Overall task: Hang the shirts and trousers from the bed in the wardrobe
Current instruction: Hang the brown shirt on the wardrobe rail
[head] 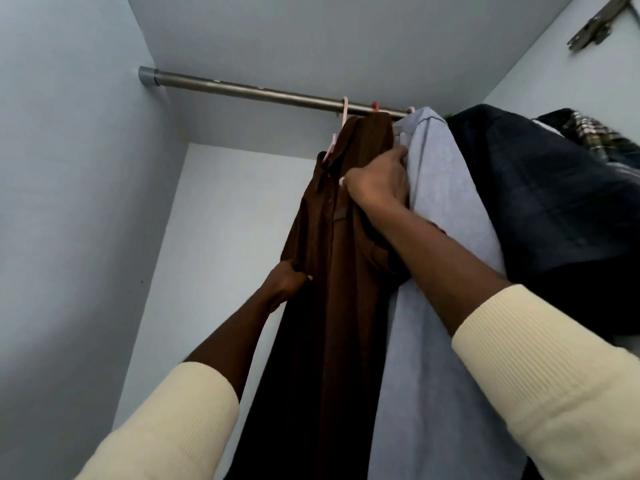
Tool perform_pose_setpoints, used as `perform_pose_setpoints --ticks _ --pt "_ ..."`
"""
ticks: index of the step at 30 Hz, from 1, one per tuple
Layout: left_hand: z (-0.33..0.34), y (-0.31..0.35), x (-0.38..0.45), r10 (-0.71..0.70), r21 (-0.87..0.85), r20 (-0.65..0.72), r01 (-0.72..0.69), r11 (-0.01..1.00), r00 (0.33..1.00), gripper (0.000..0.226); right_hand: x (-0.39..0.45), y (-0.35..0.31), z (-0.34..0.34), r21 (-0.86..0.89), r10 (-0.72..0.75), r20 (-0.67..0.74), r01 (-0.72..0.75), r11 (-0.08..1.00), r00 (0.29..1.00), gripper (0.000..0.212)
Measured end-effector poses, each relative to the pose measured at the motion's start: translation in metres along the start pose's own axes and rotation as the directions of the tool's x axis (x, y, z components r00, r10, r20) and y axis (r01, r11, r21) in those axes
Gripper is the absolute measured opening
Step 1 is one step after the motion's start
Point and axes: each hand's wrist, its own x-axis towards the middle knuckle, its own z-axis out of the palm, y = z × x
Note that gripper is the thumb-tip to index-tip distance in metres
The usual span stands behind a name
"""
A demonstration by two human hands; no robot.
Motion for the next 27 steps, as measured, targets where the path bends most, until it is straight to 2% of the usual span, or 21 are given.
perform_pose_setpoints --ticks 3,5,8,14,16,23,27 --pt "0.005 0.004 -0.021 0.094 0.166 -0.066 -0.082 0.983 0.993 0.032 -0.041 0.03 -0.001 -0.052 0.095 0.102 -0.09 0.995 0.99 0.074" --pt "0.006 0.007 -0.038 0.158 0.314 -0.068 -0.13 0.941 0.985 0.042 -0.063 0.049 -0.003 -0.071 0.15 0.149 -0.141 0.988 0.977 0.074" --pt "0.009 0.01 -0.074 0.133 0.471 -0.058 -0.091 0.878 0.989 0.054 -0.092 0.074 -0.01 -0.085 0.207 0.194 -0.193 0.977 0.959 0.075" --pt "0.02 0.005 -0.153 0.066 0.605 -0.073 -0.008 0.796 0.995 0.048 -0.146 0.113 -0.027 0.081 0.272 0.221 -0.296 0.952 0.937 0.08" --pt "0.026 0.002 -0.182 0.028 0.62 -0.097 0.038 0.784 0.995 0.053 -0.167 0.126 -0.037 0.111 0.269 0.235 -0.301 0.947 0.934 0.075" --pt "0.039 0.006 -0.286 -0.039 0.666 -0.124 0.113 0.738 0.991 0.051 -0.255 0.165 -0.071 0.001 0.21 0.383 -0.228 0.974 0.9 0.05" --pt "0.037 0.01 -0.354 -0.064 0.705 -0.105 0.119 0.699 0.992 0.047 -0.305 0.173 -0.097 -0.073 0.104 0.453 -0.079 0.994 0.885 0.012"
